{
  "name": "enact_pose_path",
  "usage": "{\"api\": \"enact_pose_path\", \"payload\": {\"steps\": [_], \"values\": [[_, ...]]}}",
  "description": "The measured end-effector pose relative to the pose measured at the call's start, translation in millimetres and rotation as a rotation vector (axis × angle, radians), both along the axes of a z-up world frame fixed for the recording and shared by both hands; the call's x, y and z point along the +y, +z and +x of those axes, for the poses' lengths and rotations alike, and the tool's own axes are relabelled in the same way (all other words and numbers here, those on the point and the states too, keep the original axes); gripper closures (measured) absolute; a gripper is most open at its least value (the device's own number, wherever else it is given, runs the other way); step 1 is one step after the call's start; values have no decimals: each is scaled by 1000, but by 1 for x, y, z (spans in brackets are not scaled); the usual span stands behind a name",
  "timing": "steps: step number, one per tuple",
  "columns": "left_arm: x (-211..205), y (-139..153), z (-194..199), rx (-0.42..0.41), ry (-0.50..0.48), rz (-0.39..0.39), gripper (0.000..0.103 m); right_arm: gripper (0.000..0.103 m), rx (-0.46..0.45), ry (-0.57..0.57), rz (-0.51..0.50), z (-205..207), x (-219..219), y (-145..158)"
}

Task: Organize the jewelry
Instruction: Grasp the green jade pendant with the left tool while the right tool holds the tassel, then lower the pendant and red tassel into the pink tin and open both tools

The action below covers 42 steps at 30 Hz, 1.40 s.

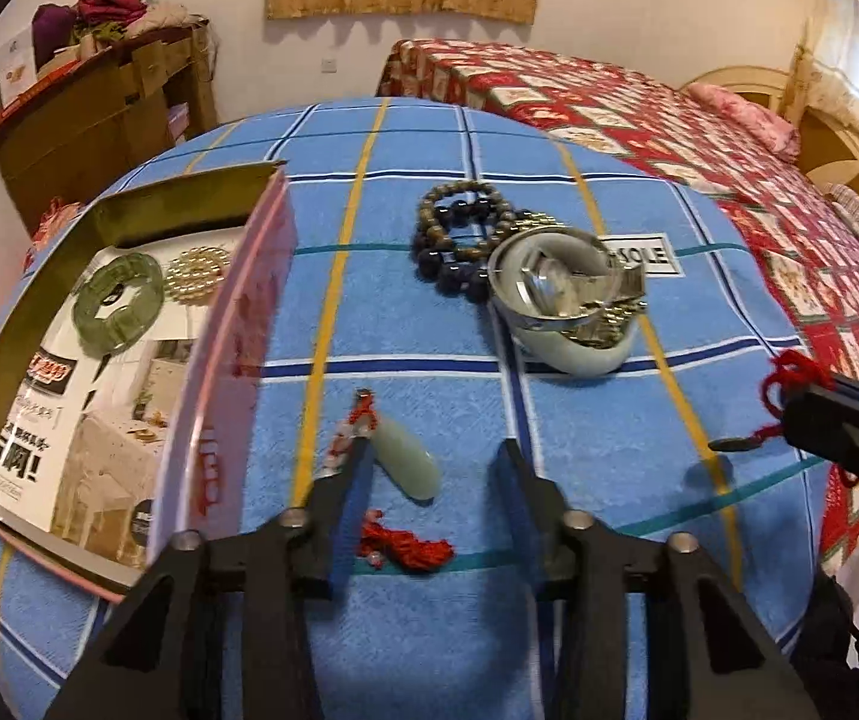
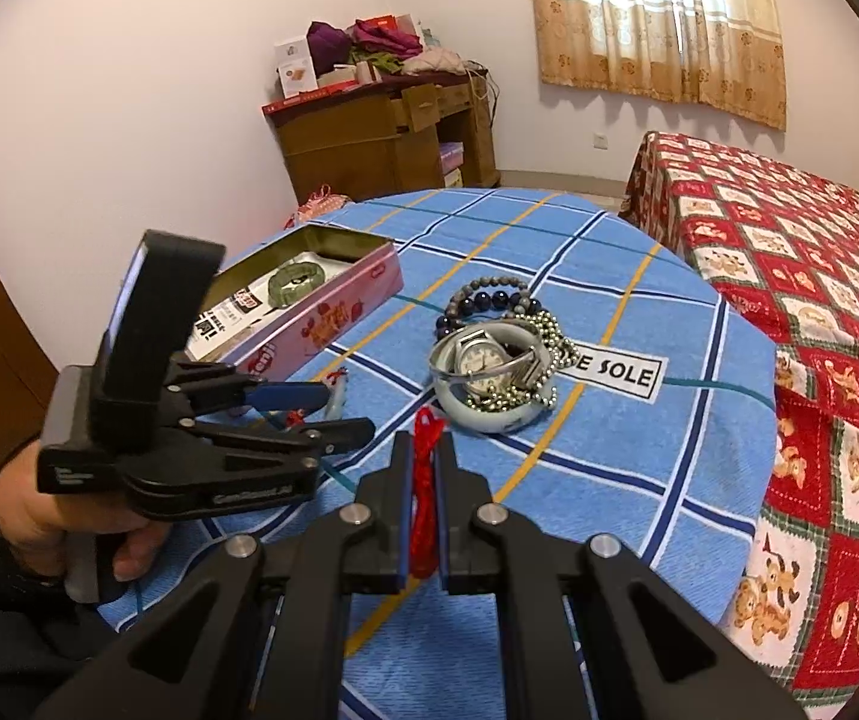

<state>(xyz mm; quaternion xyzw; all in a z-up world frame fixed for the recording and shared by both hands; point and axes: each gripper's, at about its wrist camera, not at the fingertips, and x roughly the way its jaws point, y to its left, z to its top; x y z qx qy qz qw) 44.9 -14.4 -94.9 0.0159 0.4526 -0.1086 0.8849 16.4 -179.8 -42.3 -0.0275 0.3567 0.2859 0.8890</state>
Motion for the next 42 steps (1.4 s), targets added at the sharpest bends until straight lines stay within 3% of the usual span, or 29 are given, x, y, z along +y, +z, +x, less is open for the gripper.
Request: {"api": "enact_pose_path", "payload": {"steps": [1,2,7,17,22,42], "values": [[2,0,0,-1,6,2,87,95,-2,-1,1,0,0,0],[7,0,-1,0,11,-10,93,95,-2,-1,3,-1,-1,1],[13,9,-11,-28,4,-26,94,95,-9,0,2,-1,1,4],[33,68,-20,-148,4,-112,95,95,-57,58,-1,12,24,29],[55,89,-16,-195,41,-120,95,95,-94,112,-11,21,47,45],[129,117,13,-266,174,-87,95,95,-94,244,19,66,126,66]]}}
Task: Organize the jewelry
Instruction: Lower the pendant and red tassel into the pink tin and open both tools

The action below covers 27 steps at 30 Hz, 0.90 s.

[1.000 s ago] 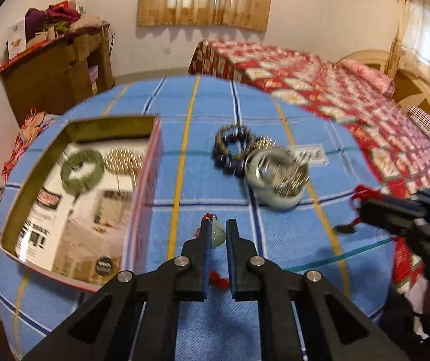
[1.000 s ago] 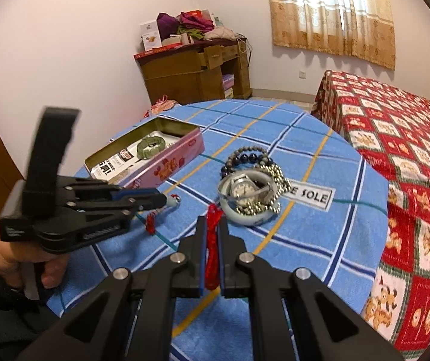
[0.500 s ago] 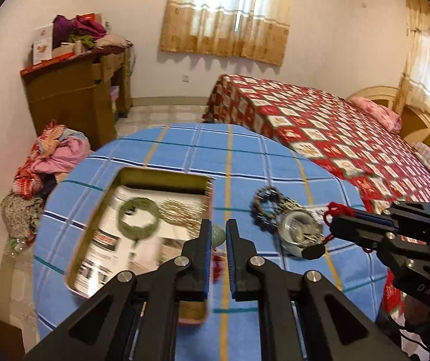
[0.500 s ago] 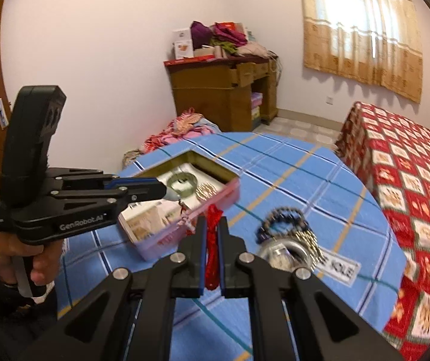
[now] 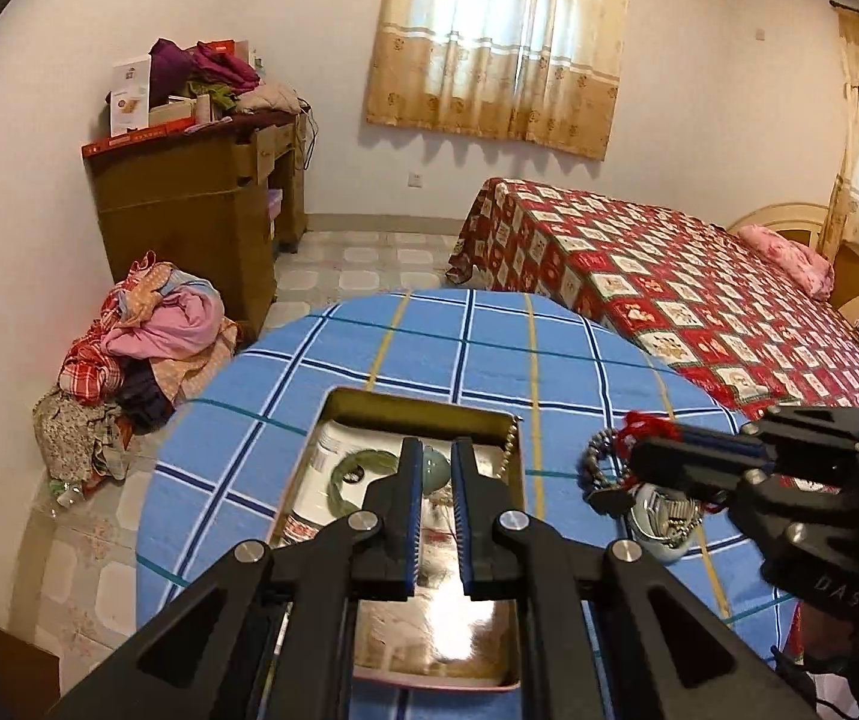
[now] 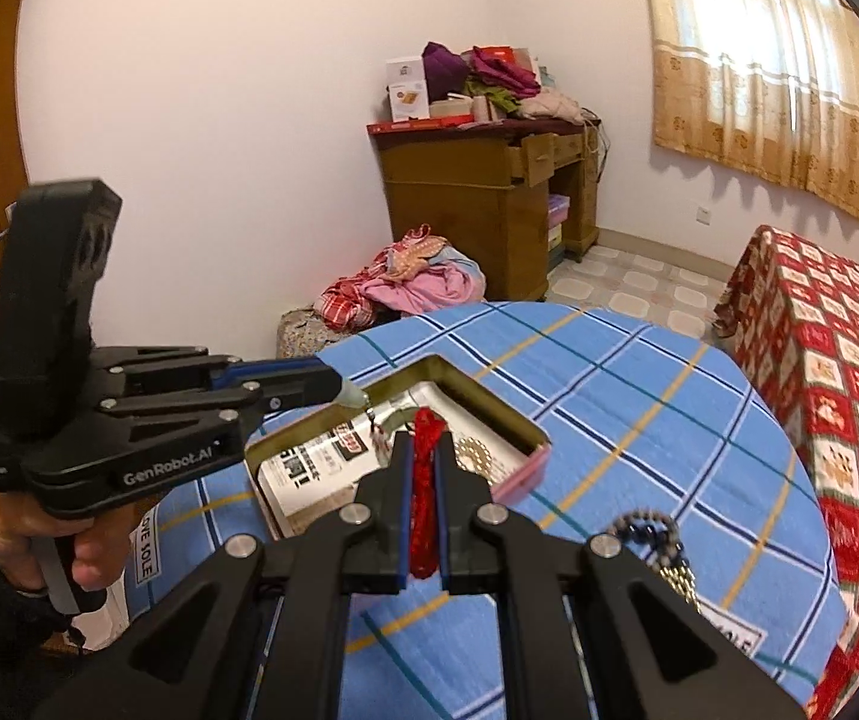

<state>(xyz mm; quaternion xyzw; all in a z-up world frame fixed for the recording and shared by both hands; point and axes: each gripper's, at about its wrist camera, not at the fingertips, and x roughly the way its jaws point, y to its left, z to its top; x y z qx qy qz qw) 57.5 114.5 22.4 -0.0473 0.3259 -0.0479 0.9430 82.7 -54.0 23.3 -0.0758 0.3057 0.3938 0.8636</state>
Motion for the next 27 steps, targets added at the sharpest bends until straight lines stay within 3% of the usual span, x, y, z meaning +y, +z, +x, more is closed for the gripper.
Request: {"api": "enact_pose_path", "payload": {"steps": [12,27], "values": [[21,-32,21,60,45,1,95,95,53,17,-58,18,38,-40],[20,-65,27,113,82,107,94,95,71,-1,-82,13,46,-66]]}}
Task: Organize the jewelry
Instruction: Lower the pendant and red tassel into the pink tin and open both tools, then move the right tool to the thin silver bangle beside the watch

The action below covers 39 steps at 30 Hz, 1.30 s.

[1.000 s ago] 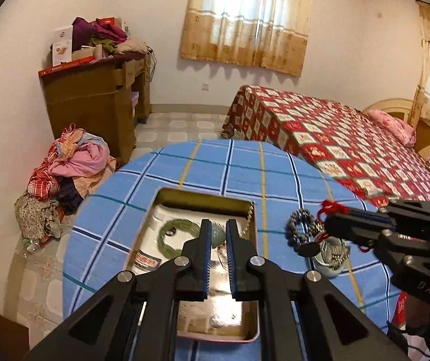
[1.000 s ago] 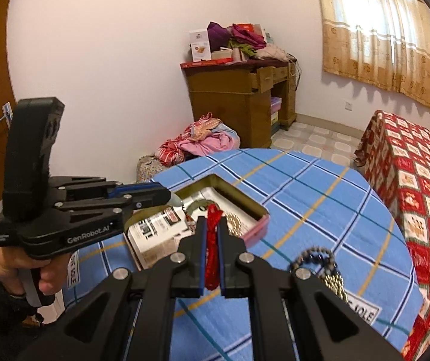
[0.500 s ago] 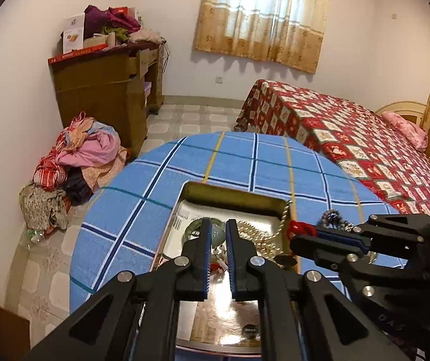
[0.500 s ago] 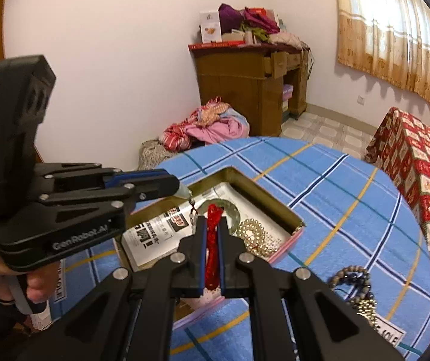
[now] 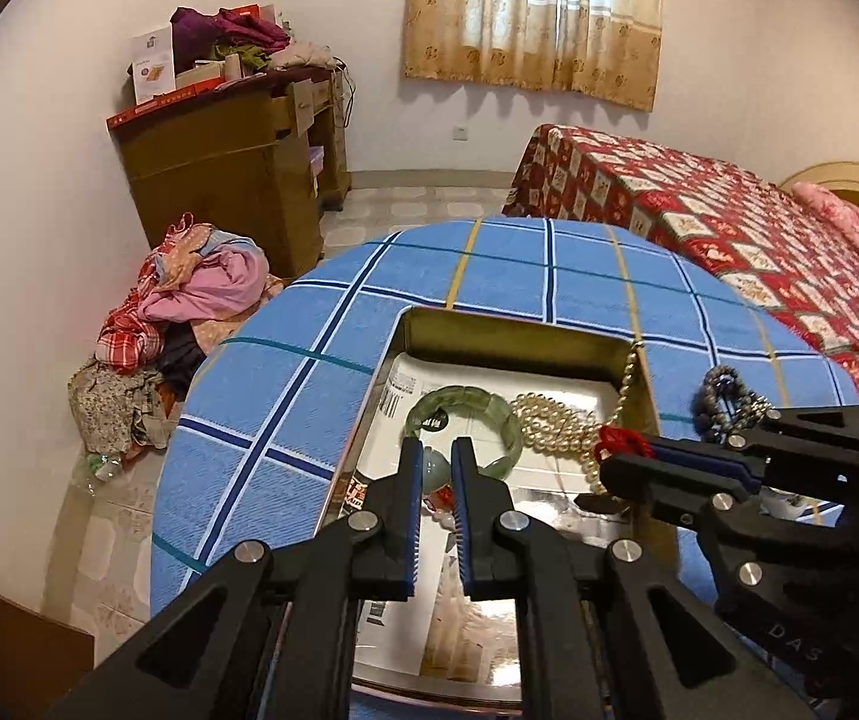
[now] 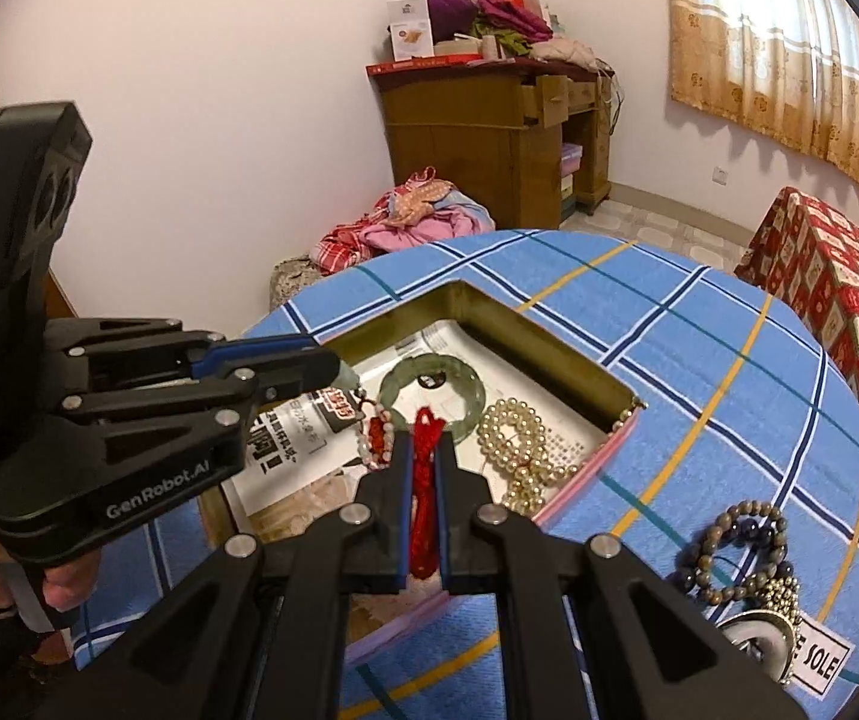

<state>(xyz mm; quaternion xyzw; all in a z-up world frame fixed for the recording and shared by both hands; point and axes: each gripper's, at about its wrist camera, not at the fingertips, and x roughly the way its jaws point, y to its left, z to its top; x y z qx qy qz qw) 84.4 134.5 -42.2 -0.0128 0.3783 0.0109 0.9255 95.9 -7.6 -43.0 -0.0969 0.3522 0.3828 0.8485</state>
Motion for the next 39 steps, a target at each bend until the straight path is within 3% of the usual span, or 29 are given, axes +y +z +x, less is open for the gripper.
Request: {"api": "enact_pose_path", "payload": {"steps": [19,23,25,26,27,29,31,39], "values": [[-1,-25,4,41,34,54,94,93,-29,13,-64,-13,12,-15],[-6,-24,2,37,27,57,93,84,-29,5,-45,-13,9,-13],[-8,-24,1,33,30,55,92,73,-26,-11,-29,-13,5,-12],[-8,-23,0,31,35,55,90,62,-27,-19,-18,-13,2,-12],[-8,-22,0,30,38,56,86,60,-28,-25,-12,-13,0,-11],[-8,-20,-3,22,53,63,58,60,-27,-31,-7,-13,-3,-10],[-9,-14,-7,-4,71,77,40,60,-32,-36,2,-14,-6,-7],[-11,-6,-11,-19,111,59,38,60,-52,-52,14,-19,-17,-2]]}}
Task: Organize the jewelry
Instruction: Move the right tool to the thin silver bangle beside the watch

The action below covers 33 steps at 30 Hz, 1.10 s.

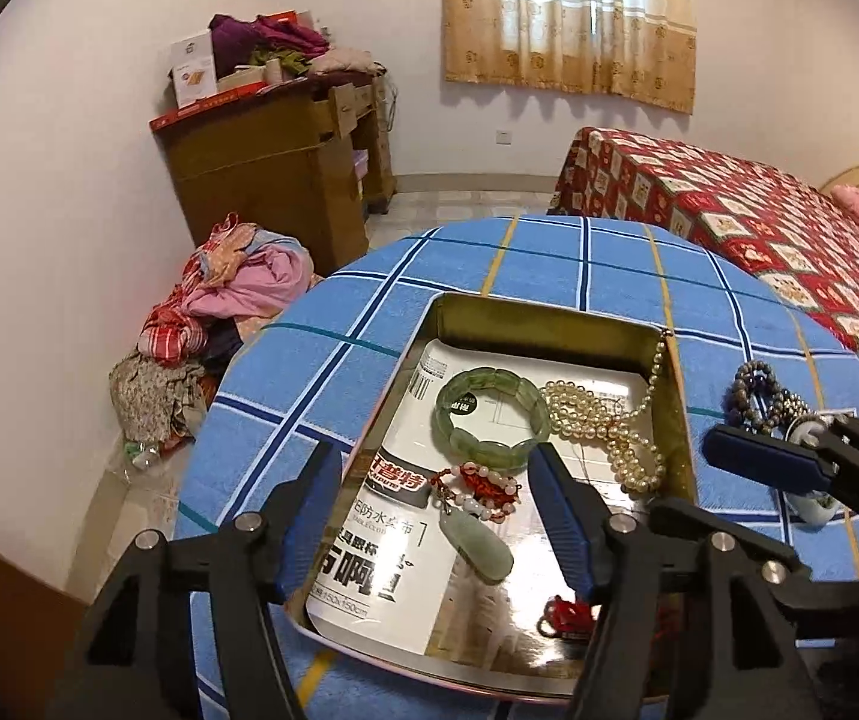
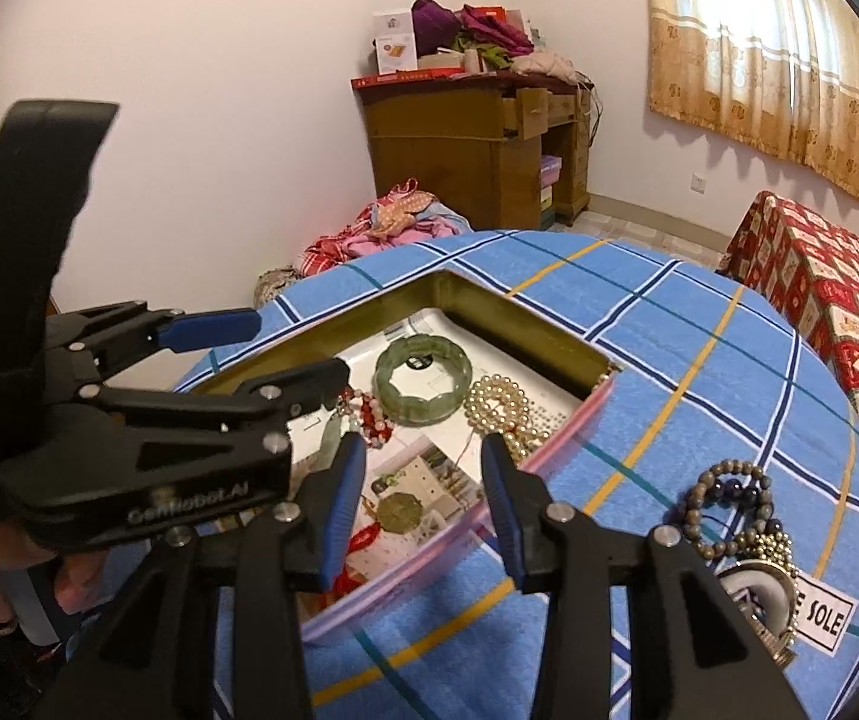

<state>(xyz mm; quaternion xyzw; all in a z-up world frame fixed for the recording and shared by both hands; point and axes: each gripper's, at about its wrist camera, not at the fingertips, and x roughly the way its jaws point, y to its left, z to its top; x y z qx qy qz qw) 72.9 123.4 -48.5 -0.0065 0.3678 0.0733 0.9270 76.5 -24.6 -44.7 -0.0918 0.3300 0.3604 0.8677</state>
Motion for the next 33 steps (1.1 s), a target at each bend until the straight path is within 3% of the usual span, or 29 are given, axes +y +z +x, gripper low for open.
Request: {"api": "enact_pose_path", "payload": {"steps": [3,8,16,33], "values": [[-10,5,0,-17,2,-8,38,60,-6,-36,4,-1,-18,1],[-52,18,-1,-63,-75,6,38,60,-9,-158,31,5,-72,5],[-108,4,10,-32,-180,8,38,61,34,-371,59,23,-151,0],[-158,-24,17,37,-349,-64,38,65,45,-436,26,17,-170,-15]]}}
